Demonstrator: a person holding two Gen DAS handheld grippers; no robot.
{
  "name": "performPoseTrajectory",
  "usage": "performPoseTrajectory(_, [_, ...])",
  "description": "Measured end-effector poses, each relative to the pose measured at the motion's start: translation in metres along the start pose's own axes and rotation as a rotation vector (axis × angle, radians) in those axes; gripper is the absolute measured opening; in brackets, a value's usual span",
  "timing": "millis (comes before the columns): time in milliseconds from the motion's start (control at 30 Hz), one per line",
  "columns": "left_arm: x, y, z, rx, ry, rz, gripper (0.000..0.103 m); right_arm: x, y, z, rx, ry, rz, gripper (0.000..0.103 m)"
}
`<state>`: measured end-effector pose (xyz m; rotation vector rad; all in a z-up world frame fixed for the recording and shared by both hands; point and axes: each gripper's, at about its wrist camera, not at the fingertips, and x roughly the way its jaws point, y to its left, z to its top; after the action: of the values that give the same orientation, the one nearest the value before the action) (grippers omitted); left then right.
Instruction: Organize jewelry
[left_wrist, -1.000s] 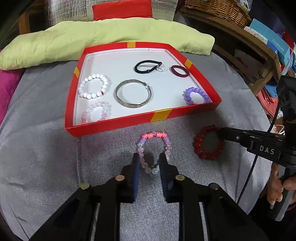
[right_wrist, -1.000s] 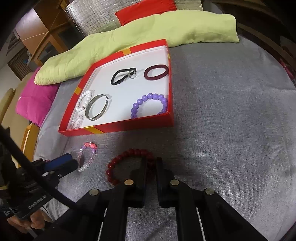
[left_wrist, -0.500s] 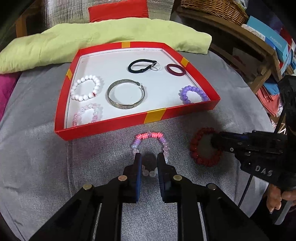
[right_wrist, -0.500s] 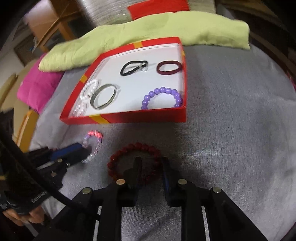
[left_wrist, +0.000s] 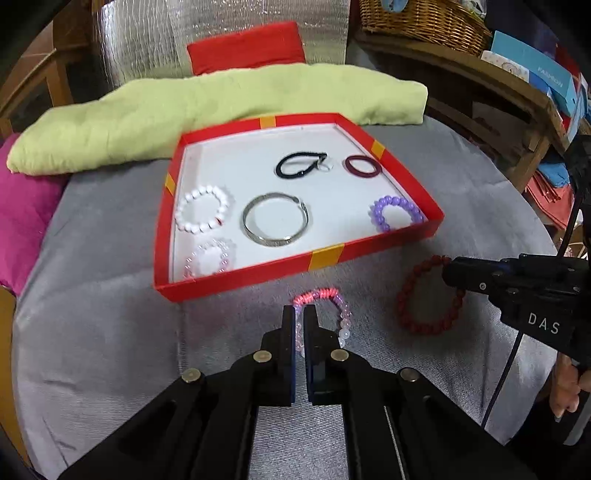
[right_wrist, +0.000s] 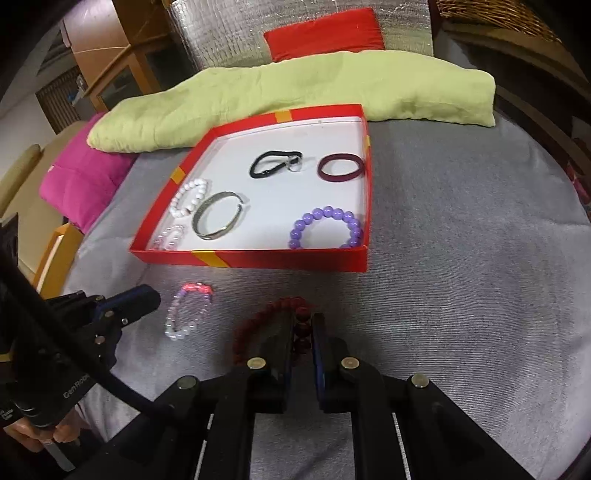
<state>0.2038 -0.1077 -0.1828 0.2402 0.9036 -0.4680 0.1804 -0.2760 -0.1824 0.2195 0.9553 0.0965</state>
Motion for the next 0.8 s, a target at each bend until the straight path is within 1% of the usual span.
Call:
performPoseTrajectory(100, [-0.004, 0.000, 0.002, 0.003, -0.008, 0.003, 0.004, -0.005, 0.005, 0.001, -0.001, -0.020, 0.025, 0.011])
performPoseTrajectory(267, [-0.013, 0.010, 0.003, -0.025, -0.025, -0.035, 0.004, -0.017, 0.009, 0.007, 0.012, -0.071, 0.083, 0.011])
performPoseTrajectory(367, [-0.017, 0.020, 0.002, -0.048, -0.029, -0.045, 0.004, -0.025, 0.009, 0.010, 0.012, -0.101, 0.099, 0.011])
performPoseTrajectory(500, [-0.014, 0.021, -0.002, -0.050, -0.018, -0.099, 0.004, -0.025, 0.007, 0.011, 0.017, -0.092, 0.093, 0.011])
performPoseTrajectory(533, [-0.012, 0.018, -0.002, -0.045, -0.012, -0.116, 0.007, -0.023, 0.006, 0.011, 0.017, -0.084, 0.089, 0.011])
performPoseTrajectory(600, [-0.007, 0.008, -0.004, -0.015, 0.019, -0.149, 0.033, -0.018, 0.003, 0.010, 0.026, -0.066, 0.077, 0.011])
performPoseTrajectory(633, [-0.005, 0.004, -0.005, -0.007, 0.025, -0.142, 0.059, -0.016, 0.001, 0.010, 0.034, -0.056, 0.070, 0.011])
performPoseTrajectory(667, [-0.003, -0.001, -0.006, 0.002, 0.023, -0.127, 0.068, -0.014, -0.001, 0.010, 0.044, -0.047, 0.066, 0.011])
performPoseTrajectory(700, [-0.001, -0.005, -0.007, 0.010, 0.025, -0.127, 0.068, -0.014, -0.004, 0.010, 0.051, -0.043, 0.065, 0.011])
performPoseTrajectory(800, [0.014, -0.010, -0.010, 0.011, 0.084, -0.159, 0.068, -0.012, -0.012, 0.009, 0.079, -0.034, 0.062, 0.011])
